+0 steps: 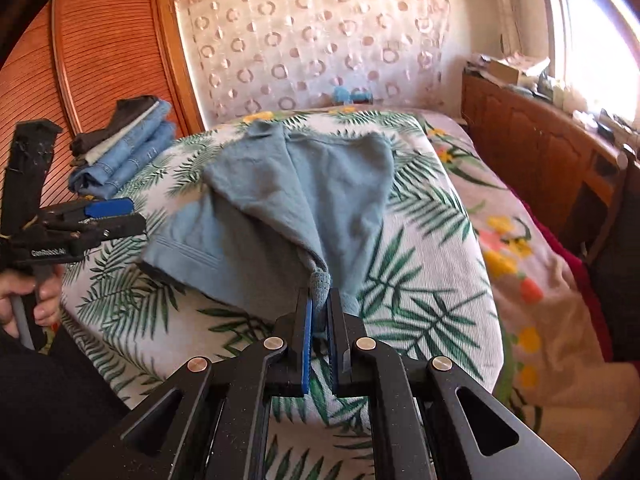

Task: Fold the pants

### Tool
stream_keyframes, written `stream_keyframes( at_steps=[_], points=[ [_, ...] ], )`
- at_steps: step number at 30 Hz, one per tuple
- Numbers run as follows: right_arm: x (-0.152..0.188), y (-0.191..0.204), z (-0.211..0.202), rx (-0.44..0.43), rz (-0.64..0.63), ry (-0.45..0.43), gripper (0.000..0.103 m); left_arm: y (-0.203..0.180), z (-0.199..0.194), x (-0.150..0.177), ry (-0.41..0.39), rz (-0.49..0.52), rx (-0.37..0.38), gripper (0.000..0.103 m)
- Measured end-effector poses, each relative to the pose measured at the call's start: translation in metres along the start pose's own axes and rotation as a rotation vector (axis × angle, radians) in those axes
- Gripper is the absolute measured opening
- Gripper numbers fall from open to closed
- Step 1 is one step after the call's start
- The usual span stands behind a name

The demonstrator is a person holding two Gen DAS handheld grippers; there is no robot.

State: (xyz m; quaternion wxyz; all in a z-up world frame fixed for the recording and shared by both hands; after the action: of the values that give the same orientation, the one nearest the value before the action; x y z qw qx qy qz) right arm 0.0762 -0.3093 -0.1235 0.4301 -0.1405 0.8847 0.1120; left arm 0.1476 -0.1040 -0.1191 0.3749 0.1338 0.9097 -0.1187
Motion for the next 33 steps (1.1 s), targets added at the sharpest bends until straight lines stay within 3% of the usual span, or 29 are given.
stream_keyframes(
  at_steps=[8, 15, 19, 23, 33],
  points=[
    [-0.004, -0.003, -0.003, 0.004, 0.023, 0.005, 0.006, -0.005, 0.009, 0.005, 0.017, 0.007, 0.002, 0.077],
    [-0.001, -0.01, -0.011, 0.027, 0.041, -0.018, 0.033, 0.001, 0.003, -0.003, -0.021, -0.003, -0.005, 0.077],
    [-0.012, -0.011, -0.011, 0.027, 0.026, -0.045, 0.036, 0.01, 0.001, -0.019, -0.044, -0.004, -0.016, 0.077],
    [-0.034, -0.002, -0.008, 0.029, -0.022, -0.067, 0.045, 0.022, -0.004, -0.039, -0.086, 0.011, -0.032, 0.077],
    [-0.071, 0.033, 0.046, -0.072, -0.103, -0.043, 0.046, 0.054, -0.002, -0.052, -0.09, 0.007, -0.06, 0.077]
  ],
)
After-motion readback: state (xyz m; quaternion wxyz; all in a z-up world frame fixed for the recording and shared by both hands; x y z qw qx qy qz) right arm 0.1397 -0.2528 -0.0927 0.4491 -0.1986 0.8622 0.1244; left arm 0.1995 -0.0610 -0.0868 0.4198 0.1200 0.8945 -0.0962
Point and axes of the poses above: each gripper's, at about its wrist camera, not at the fingertips, and z roughly the way its jaws point, y to its left, x to its underside, the point moved 6 cm from there along z, roughly the way its jaws point, and after that the axes turned 2 degrees about -z, right-handed, at the moved point
